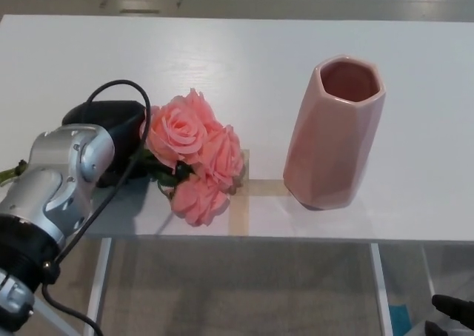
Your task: Use the left hand to pick up the rose and then lift and insert it into the pink vase.
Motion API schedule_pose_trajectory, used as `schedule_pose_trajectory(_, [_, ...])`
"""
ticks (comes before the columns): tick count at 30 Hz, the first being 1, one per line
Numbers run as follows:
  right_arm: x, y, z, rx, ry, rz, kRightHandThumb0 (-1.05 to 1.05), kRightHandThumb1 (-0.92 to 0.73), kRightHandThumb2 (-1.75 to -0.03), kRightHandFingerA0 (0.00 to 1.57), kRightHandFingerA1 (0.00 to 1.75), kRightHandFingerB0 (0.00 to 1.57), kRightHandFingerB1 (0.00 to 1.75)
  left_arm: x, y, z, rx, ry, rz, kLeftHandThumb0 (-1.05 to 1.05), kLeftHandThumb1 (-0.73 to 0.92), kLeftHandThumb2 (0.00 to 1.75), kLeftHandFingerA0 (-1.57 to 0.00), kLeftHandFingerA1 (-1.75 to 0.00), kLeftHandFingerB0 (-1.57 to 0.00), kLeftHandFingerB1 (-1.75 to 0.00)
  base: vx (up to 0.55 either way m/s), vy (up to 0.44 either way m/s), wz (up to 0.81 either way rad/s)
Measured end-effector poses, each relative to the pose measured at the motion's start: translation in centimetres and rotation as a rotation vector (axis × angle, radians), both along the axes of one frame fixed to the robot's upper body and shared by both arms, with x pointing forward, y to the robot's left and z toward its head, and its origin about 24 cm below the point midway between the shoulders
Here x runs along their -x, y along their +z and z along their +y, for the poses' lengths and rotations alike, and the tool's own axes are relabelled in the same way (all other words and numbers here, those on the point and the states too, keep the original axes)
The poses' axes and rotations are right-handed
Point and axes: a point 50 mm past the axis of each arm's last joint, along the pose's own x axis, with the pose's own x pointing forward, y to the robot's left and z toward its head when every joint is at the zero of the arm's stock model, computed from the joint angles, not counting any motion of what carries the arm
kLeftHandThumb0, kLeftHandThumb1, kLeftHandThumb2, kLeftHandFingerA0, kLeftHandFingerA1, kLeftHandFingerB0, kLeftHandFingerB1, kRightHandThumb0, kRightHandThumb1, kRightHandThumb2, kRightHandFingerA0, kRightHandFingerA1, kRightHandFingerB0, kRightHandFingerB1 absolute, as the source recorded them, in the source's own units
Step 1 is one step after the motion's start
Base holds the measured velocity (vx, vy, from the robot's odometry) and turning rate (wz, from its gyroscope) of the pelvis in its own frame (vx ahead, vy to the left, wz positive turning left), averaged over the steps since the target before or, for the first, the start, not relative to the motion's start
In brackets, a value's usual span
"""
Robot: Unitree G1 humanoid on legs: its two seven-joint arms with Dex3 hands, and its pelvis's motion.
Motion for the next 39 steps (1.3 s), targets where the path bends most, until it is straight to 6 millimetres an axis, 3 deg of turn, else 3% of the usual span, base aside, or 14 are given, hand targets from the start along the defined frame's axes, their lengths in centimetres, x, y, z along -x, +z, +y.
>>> schedule_pose_trajectory(7, [0.0,0.0,0.0,-0.001,0.002,-0.001,-0.22,-0.62,-0.58,0.58,0.5,0.57,0.48,-0.2,1.3,0.2,0.037,-0.004,-0.059,-0.23,0.72,0.63,-0.67,-1.4,-0.81,-0.58,0.0,0.0,0.0])
schedule_pose_trajectory(11, [-0.2,0.1,0.0,-0.004,0.007,-0.004,-0.22,-0.62,-0.58,0.59,0.5,0.57,0.48,-1.3,6.2,0.3,0.123,-0.009,-0.229,-0.24,0.75,0.64,-0.68,-1.48,-0.78,-0.53,0.0,0.0,0.0])
schedule_pose_trajectory(12, [-0.2,0.1,0.0,-0.004,0.007,-0.005,-0.21,-0.62,-0.58,0.59,0.5,0.57,0.48,-1.4,7.1,0.2,0.141,-0.013,-0.263,-0.25,0.75,0.65,-0.74,-1.43,-0.7,-0.48,0.0,0.0,0.0])
schedule_pose_trajectory(15, [-0.2,0.1,0.1,-0.006,0.009,-0.005,-0.21,-0.62,-0.58,0.59,0.5,0.57,0.48,-1.5,10.6,0.2,0.231,-0.024,-0.379,-0.24,0.75,0.65,-0.74,-1.45,-0.72,-0.5,0.0,0.0,0.0])
schedule_pose_trajectory(16, [-0.2,0.1,0.1,-0.007,0.01,-0.005,-0.21,-0.62,-0.58,0.59,0.5,0.57,0.48,-1.4,11.5,0.2,0.26,-0.025,-0.406,-0.24,0.75,0.65,-0.75,-1.47,-0.83,-0.6,0.0,0.0,0.0])
schedule_pose_trajectory(17, [-0.2,0.1,0.1,-0.007,0.011,-0.004,-0.21,-0.62,-0.58,0.59,0.5,0.57,0.48,-1.4,12.6,0.2,0.307,-0.025,-0.439,-0.23,0.79,0.63,-0.73,-1.47,-0.75,-0.94,0.0,0.0,0.0])
schedule_pose_trajectory(18, [-0.2,0.1,0.1,-0.008,0.012,-0.004,-0.21,-0.62,-0.58,0.59,0.5,0.57,0.48,-1.4,13.4,0.2,0.347,-0.025,-0.462,-0.24,0.77,0.66,-0.73,-1.53,-0.82,-0.77,0.0,0.0,0.0])
schedule_pose_trajectory(19, [-0.2,0.1,0.1,-0.009,0.013,-0.004,-0.21,-0.62,-0.58,0.59,0.5,0.57,0.48,-1.4,14.2,0.1,0.393,-0.027,-0.484,-0.24,0.77,0.66,-0.73,-1.53,-0.82,-0.77,0.0,0.0,0.0])
schedule_pose_trajectory(21, [-0.2,0.1,0.1,-0.012,0.014,-0.004,-0.21,-0.62,-0.58,0.59,0.5,0.57,0.48,-1.4,15.3,0.0,0.477,-0.034,-0.512,-0.24,0.79,0.67,-0.71,-1.57,-0.63,-1.23,0.0,0.0,0.0])
schedule_pose_trajectory(27, [-0.2,0.1,0.1,-0.012,0.015,-0.003,-0.21,-0.62,-0.58,0.59,0.5,0.57,0.48,-1.2,17.9,-0.9,0.727,-0.062,-0.561,-0.21,0.8,0.65,-0.7,-1.6,-0.62,-1.24,0.0,0.0,0.0])
schedule_pose_trajectory(28, [-0.2,0.1,0.1,-0.012,0.015,-0.003,-0.21,-0.62,-0.58,0.6,0.5,0.57,0.48,-1.2,18.2,-1.1,0.766,-0.068,-0.565,-0.21,0.8,0.67,-0.76,-1.58,-0.68,-1.13,0.0,0.0,0.0])
schedule_pose_trajectory(33, [-0.2,0.1,0.1,-0.011,0.016,-0.003,-0.21,-0.62,-0.58,0.59,0.5,0.57,0.48,-1.0,19.9,-2.5,0.955,-0.093,-0.556,-0.24,0.79,0.69,-0.8,-1.56,-0.7,-1.1,0.0,0.0,0.0])
schedule_pose_trajectory(39, [-0.1,0.1,0.0,-0.013,0.018,-0.003,-0.21,-0.62,-0.58,0.6,0.5,0.57,0.48,-0.5,21.5,-4.3,1.072,-0.137,-0.512,-0.24,0.81,0.64,-0.82,-1.54,-0.71,-1.03,0.0,0.0,0.0])
